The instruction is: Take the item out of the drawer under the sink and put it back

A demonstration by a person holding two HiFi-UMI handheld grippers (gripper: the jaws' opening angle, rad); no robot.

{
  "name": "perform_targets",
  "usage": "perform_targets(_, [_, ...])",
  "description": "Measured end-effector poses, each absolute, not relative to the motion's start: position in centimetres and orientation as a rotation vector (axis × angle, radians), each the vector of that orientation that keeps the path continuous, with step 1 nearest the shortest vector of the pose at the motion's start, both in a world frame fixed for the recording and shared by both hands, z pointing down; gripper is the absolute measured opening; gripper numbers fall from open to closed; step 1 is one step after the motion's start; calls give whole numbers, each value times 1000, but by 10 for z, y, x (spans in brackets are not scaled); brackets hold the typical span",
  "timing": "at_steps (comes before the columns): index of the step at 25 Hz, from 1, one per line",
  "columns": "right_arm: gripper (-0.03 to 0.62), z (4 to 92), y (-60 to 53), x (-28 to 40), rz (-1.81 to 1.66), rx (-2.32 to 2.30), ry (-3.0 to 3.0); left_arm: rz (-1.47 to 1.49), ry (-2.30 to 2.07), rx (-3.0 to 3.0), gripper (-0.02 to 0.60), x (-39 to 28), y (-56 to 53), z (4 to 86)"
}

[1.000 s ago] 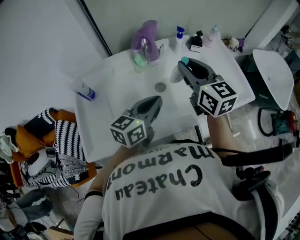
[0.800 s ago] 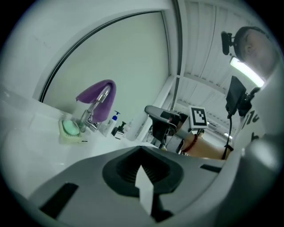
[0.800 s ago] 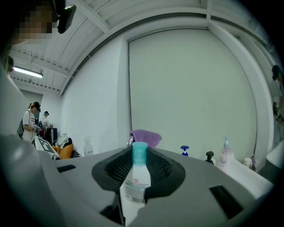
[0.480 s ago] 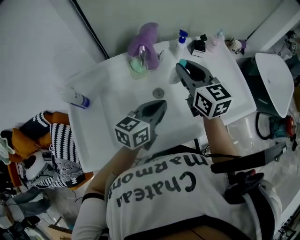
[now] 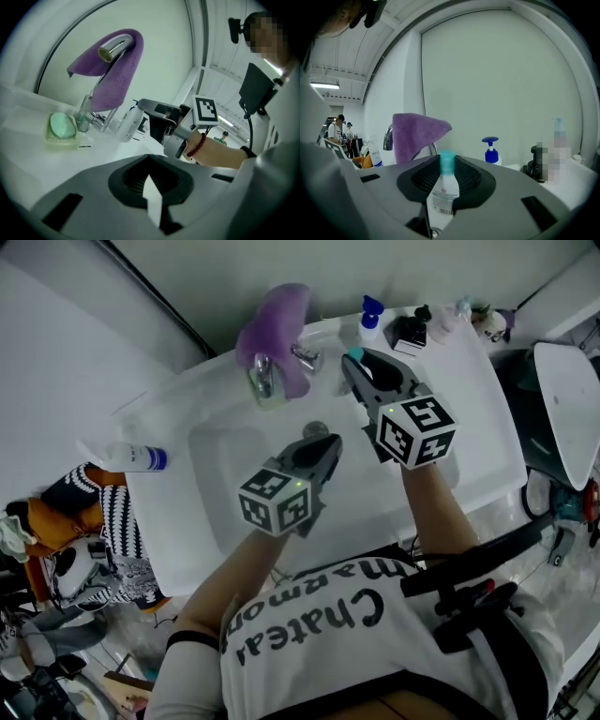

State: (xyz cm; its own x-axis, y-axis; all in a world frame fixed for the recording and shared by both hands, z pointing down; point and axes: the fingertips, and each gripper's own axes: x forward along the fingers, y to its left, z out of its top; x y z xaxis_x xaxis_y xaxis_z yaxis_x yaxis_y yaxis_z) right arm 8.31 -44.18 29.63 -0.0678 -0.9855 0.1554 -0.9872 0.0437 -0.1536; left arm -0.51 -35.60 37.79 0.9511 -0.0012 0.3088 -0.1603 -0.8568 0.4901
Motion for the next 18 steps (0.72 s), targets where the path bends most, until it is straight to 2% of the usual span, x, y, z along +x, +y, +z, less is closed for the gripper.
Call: perform_targets(18, [101,323,-497,106,179,2130,-2175,455,-239,2509,9,9,-374,395])
